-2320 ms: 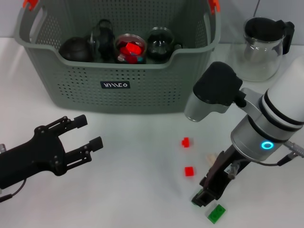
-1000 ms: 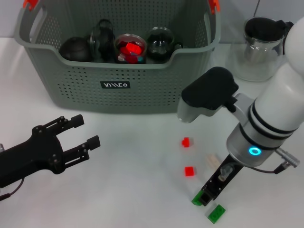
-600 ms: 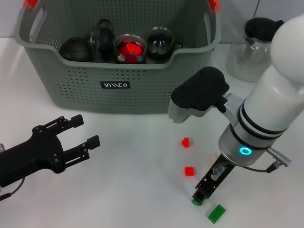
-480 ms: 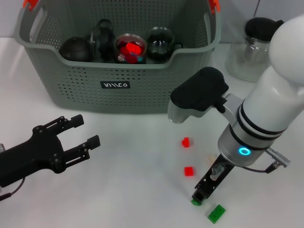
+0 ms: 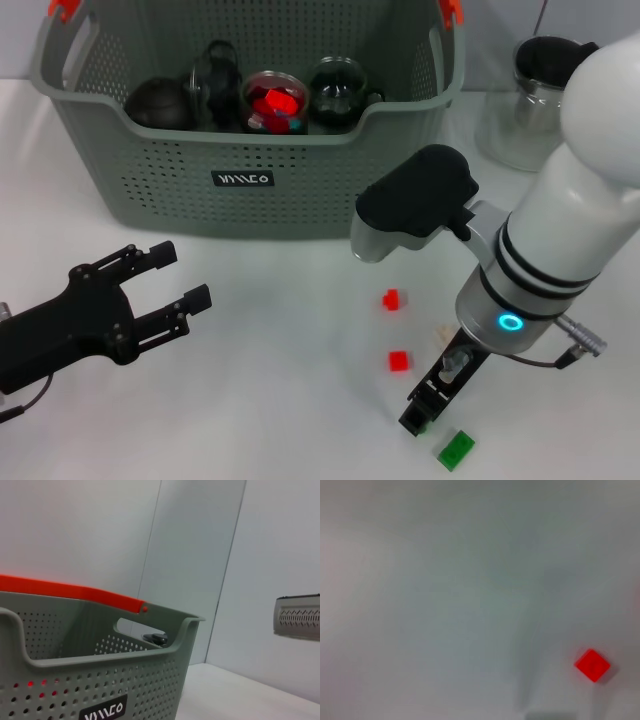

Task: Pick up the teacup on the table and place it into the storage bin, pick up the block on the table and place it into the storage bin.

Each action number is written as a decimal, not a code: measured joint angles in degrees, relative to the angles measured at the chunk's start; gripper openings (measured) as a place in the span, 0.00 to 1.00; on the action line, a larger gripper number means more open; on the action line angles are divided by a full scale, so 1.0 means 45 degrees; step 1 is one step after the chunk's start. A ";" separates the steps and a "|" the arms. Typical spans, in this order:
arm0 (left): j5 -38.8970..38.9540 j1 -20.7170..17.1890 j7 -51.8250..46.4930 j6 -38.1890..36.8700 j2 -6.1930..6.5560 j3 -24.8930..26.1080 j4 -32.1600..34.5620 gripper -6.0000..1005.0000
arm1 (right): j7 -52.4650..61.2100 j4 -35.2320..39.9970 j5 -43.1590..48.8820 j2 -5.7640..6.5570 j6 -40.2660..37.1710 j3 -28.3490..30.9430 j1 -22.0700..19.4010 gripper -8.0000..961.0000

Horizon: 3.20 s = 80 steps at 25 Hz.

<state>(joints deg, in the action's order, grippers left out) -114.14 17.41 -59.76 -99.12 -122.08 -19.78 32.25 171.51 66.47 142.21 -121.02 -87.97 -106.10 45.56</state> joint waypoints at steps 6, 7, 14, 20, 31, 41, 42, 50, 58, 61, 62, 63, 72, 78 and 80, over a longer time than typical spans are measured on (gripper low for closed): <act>-0.0001 -0.0002 0.0000 0.0087 0.0000 0.0000 0.0000 0.75 | 0.0193 -0.0200 -0.0112 -0.0070 0.0260 -0.0533 0.0132 0.66; -0.0002 -0.0007 0.0000 0.0089 0.0000 0.0001 0.0000 0.75 | 0.0194 -0.0220 -0.0160 -0.0076 0.0284 -0.0578 0.0165 0.65; -0.0005 -0.0036 0.0000 0.0096 -0.0015 0.0000 0.0001 0.75 | 0.0200 -0.0719 -0.0160 -0.0093 0.0448 -0.0675 0.0365 0.65; -0.0010 -0.0040 0.0000 0.0095 -0.0019 0.0000 0.0001 0.75 | 0.0206 -0.0850 -0.0101 -0.0073 0.0609 -0.0719 0.0404 0.65; -0.0011 -0.0040 0.0000 0.0093 -0.0023 0.0000 0.0001 0.75 | 0.0207 -0.0847 -0.0030 -0.0002 0.0624 -0.0608 0.0404 0.65; -0.0006 -0.0035 -0.0001 0.0093 -0.0028 0.0000 -0.0086 0.75 | 0.0206 -0.0843 -0.0020 -0.0032 0.0577 -0.0718 0.0436 0.63; -0.0006 -0.0032 -0.0001 0.0093 -0.0017 0.0000 -0.0111 0.75 | 0.0207 -0.0844 -0.0020 -0.0026 0.0588 -0.0719 0.0430 0.63; -0.0004 -0.0020 0.0000 0.0093 0.0001 0.0001 -0.0137 0.75 | 0.0202 -0.0841 -0.0041 -0.0027 0.0618 -0.1000 0.0439 0.58; 0.0006 -0.0020 -0.0001 0.0093 0.0001 0.0000 -0.0136 0.75 | 0.0196 -0.0658 -0.0043 -0.0019 0.0566 -0.1189 0.0464 0.48; 0.0015 -0.0013 -0.0001 0.0093 0.0001 0.0000 -0.0136 0.75 | 0.0192 -0.0332 -0.0028 -0.0007 0.0478 -0.1151 0.0414 0.46; 0.0015 -0.0009 -0.0002 0.0094 0.0002 0.0000 -0.0135 0.75 | 0.0191 -0.0127 -0.0026 0.0013 0.0441 -0.1079 0.0370 0.45; 0.0015 -0.0005 -0.0001 0.0092 0.0006 0.0000 -0.0135 0.75 | 0.0189 0.0026 -0.0025 0.0035 0.0373 -0.0996 0.0335 0.45; 0.0089 -0.0001 -0.0001 0.0086 0.0037 0.0162 -0.0136 0.75 | -0.0897 0.3284 -0.0024 0.0177 -0.1054 0.1741 -0.0763 0.45; 0.0096 0.0032 -0.0037 0.0054 0.0057 0.0295 -0.0120 0.75 | -0.2268 0.4802 -0.0761 0.0176 -0.1228 0.4896 -0.1232 0.45; 0.0096 0.0034 -0.0041 0.0069 0.0060 0.0317 -0.0118 0.75 | -0.3114 0.4862 -0.1912 0.0176 -0.0981 0.6039 -0.1241 0.45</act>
<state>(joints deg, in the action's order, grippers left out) -113.71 17.56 -59.94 -98.81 -121.81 -18.35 31.72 157.50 88.34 133.60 -120.23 -92.38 -78.92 39.97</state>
